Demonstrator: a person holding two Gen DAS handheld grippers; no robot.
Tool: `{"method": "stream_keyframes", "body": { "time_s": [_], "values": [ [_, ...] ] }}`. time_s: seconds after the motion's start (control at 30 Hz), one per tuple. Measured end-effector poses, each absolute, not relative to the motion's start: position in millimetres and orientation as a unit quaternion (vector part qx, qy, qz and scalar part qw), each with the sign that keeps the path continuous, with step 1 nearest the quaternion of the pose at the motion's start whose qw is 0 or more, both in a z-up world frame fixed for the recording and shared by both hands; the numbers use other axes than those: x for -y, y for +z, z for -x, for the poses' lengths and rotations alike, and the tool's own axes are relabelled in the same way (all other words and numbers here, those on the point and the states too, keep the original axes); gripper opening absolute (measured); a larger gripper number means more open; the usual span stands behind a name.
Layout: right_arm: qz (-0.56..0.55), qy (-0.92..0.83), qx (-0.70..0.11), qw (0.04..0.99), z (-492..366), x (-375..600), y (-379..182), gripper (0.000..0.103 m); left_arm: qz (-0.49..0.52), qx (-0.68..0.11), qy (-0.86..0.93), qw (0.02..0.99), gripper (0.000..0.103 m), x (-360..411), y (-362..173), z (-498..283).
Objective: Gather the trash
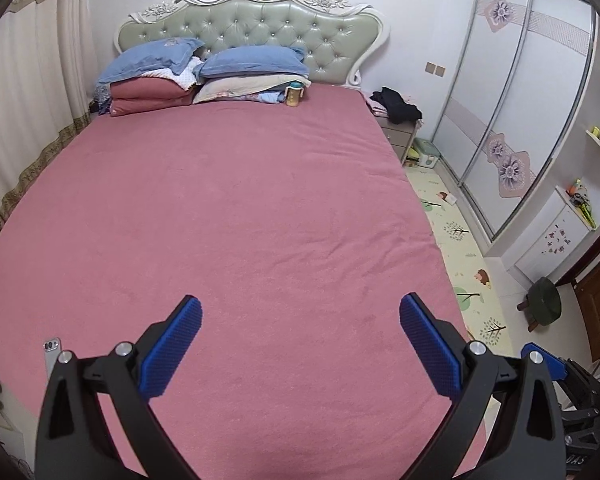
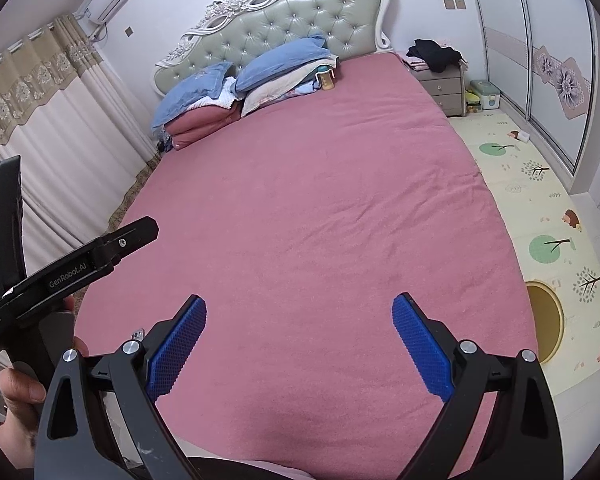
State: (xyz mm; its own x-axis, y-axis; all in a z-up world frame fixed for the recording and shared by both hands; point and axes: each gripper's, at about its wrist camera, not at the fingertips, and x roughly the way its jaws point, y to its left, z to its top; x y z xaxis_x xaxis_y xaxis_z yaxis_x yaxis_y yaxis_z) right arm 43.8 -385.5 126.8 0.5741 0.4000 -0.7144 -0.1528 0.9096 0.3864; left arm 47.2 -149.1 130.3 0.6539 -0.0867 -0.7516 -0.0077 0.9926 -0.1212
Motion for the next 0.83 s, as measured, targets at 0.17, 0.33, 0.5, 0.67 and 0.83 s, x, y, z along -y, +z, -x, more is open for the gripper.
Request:
{"method": "stream_keyframes", "body": {
  "time_s": [0.17, 0.33, 0.5, 0.67, 0.83],
  "values": [
    [-0.143, 0.155, -0.433, 0.876, -45, 385, 128, 0.091, 0.074, -0.414, -0.029, 0.907, 0.099, 145, 128, -47],
    [-0.145, 0.152, -0.433, 0.877, -44, 385, 129, 0.091, 0.071, -0.419, -0.036, 0.904, 0.099, 145, 125, -47],
    [-0.145, 0.152, -0.431, 0.877, -44, 384, 128, 0.091, 0.075, -0.427, -0.047, 0.900, 0.099, 147, 124, -47],
    [-0.143, 0.152, -0.433, 0.877, -44, 383, 128, 0.091, 0.089, -0.441, -0.057, 0.891, 0.099, 145, 121, -49],
    [-0.144, 0.148, -0.432, 0.878, -42, 382, 131, 0.092, 0.092, -0.445, -0.048, 0.889, 0.099, 143, 119, -49]
  ]
}}
